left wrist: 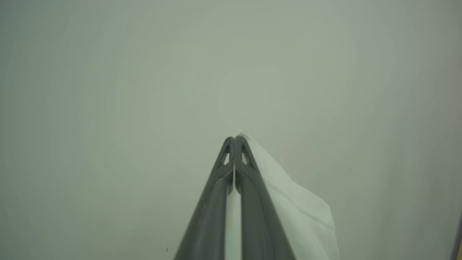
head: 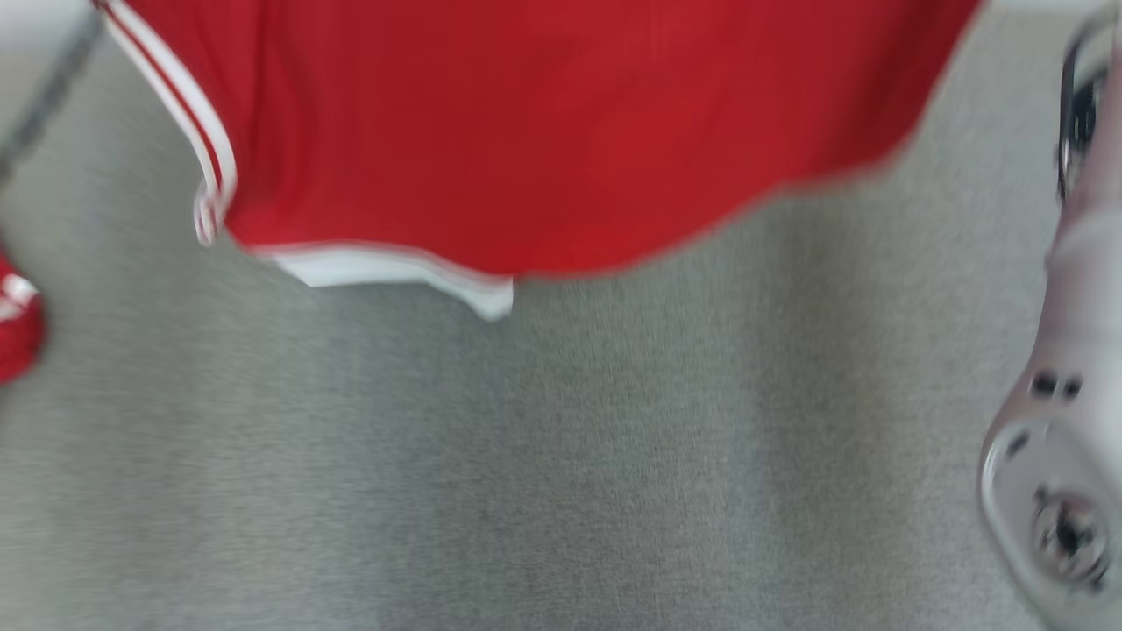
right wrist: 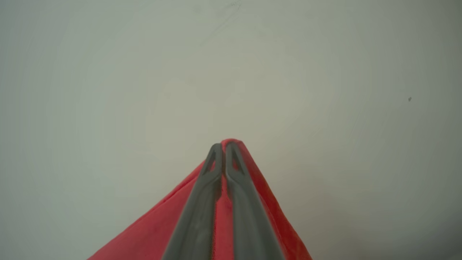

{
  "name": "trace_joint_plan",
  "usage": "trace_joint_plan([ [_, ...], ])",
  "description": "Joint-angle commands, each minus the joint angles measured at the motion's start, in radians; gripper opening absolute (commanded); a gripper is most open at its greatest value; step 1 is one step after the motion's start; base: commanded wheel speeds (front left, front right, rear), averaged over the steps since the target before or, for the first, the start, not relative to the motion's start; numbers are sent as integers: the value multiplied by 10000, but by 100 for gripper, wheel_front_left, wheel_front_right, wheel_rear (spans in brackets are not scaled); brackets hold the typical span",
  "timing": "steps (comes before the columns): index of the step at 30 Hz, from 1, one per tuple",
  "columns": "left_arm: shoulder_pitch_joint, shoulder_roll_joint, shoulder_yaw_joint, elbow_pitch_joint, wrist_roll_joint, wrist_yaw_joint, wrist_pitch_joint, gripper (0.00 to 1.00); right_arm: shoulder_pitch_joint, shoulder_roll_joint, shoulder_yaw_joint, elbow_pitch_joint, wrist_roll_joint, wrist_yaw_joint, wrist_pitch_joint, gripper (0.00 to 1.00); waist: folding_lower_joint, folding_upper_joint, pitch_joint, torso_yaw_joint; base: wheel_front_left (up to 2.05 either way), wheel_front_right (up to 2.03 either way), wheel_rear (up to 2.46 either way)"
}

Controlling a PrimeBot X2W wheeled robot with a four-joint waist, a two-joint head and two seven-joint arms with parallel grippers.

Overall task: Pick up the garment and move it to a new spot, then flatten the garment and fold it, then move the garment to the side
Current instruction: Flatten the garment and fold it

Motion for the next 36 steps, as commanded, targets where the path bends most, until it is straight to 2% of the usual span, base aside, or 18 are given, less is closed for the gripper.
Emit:
trace_joint_plan([
  [1,-346,-73,51,271,233,70,-258,0,-524,21,47,437,-143,9,-539,0,0,-1,2394,-939,0,0,0],
  [4,-1354,-49,-274,760,1068,-236,-898,0,-1750,21,398,1504,-674,9,-2269,0,0,-1,2810,-1242,0,0,0],
  [6,-2165,-220,-151,869,1408,-465,-1306,0,-2471,11,530,1998,-905,9,-3422,0,0,-1,2992,-1392,0,0,0],
  [7,-2819,-301,-93,843,1906,-849,-1542,0,-3023,17,686,2397,-1179,9,-4485,0,0,-1,3075,-1501,0,0,0],
  [11,-3917,-838,1090,-124,2872,-1610,-1637,0,-3754,29,1075,2552,-1955,9,-5468,0,0,-1,3348,-1664,0,0,0],
  [13,-3775,-1242,1616,-580,3313,-1972,-1628,0,-3720,-62,1135,2471,-2319,9,-5564,0,0,-1,3557,-1585,0,0,0],
  [15,-3174,-1590,1709,-734,3486,-2213,-1622,0,-3414,-162,1245,2670,-2695,9,-5581,0,0,-1,3725,-1426,0,0,0],
  [17,-2319,-1671,1398,-702,3669,-2335,-1625,0,-3084,-261,1597,2961,-2976,9,-5588,0,0,-1,3778,-1184,0,0,0],
  [22,199,-1613,572,-1064,2984,-2365,-1636,0,-2245,-900,2563,3645,-3168,9,-5554,0,0,-1,3483,-508,0,0,0],
  [26,2100,-1502,728,-1245,2210,-2362,-1637,0,-1348,-1177,3606,3958,-2716,9,-5271,0,0,-1,2855,-67,0,0,0],
  [31,4351,-1414,1118,-1616,1430,-2364,-1639,0,-37,-1981,4815,3815,-1863,9,-4394,0,0,-1,1648,350,0,0,0],
  [35,6243,-1542,1637,-1911,843,-2365,-1638,0,1452,-2207,5257,3945,-1332,9,-3564,0,0,-1,589,522,0,0,0],
  [36,6243,-1542,1637,-1911,843,-2365,-1638,0,1452,-2207,5257,3945,-1332,9,-3564,0,0,-1,589,522,0,0,0],
])
